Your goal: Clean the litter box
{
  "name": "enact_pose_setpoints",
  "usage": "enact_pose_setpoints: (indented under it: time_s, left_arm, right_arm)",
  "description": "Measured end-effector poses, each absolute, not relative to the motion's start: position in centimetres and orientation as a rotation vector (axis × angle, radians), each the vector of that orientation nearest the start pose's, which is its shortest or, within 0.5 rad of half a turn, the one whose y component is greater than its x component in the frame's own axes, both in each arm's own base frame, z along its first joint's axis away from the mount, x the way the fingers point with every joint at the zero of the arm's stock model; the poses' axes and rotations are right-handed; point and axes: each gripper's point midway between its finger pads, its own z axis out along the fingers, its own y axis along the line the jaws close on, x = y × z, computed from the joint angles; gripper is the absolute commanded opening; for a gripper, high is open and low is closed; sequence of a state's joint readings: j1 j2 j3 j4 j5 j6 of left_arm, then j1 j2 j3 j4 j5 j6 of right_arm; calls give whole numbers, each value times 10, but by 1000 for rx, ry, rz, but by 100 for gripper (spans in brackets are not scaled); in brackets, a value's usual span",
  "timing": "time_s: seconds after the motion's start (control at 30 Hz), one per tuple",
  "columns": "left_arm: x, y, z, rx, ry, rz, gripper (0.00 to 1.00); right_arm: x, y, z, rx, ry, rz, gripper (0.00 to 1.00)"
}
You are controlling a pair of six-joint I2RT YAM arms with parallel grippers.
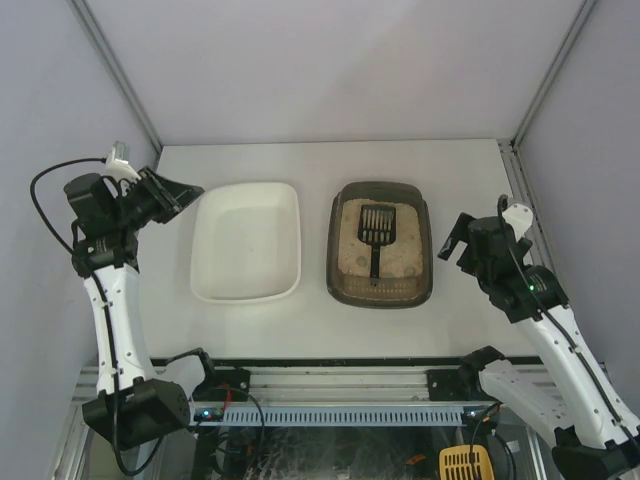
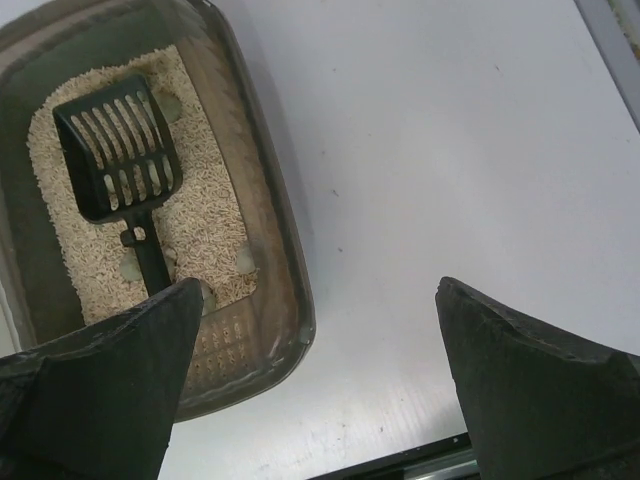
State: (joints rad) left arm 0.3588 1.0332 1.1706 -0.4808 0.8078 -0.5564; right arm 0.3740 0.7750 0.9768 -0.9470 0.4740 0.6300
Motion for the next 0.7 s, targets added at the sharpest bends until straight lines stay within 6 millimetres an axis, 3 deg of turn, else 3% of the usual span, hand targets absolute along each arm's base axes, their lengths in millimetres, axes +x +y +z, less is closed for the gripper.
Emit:
enact_pose_setpoints:
  time_s: [0.17,0.33,0.53,0.67,0.7]
  left_arm:
    - [308,-36,341,-311,1873,-898,28]
    - [307,-35,342,-310,1869,-894,28]
    - [308,-35,341,-314,1873,-896,30]
    - [316,-35,333,-318,1933,-875,49]
    - [321,-39,333,-297,1963,-856,64]
  right_arm:
    - [221,32,215,503,2180,43,100]
    - [215,55,240,374,2083,270,99]
    - [206,78,246,241,2057,440,88]
    - [219,97,225,217,2164,488,83]
    - [226,105,218,212,2198,509,80]
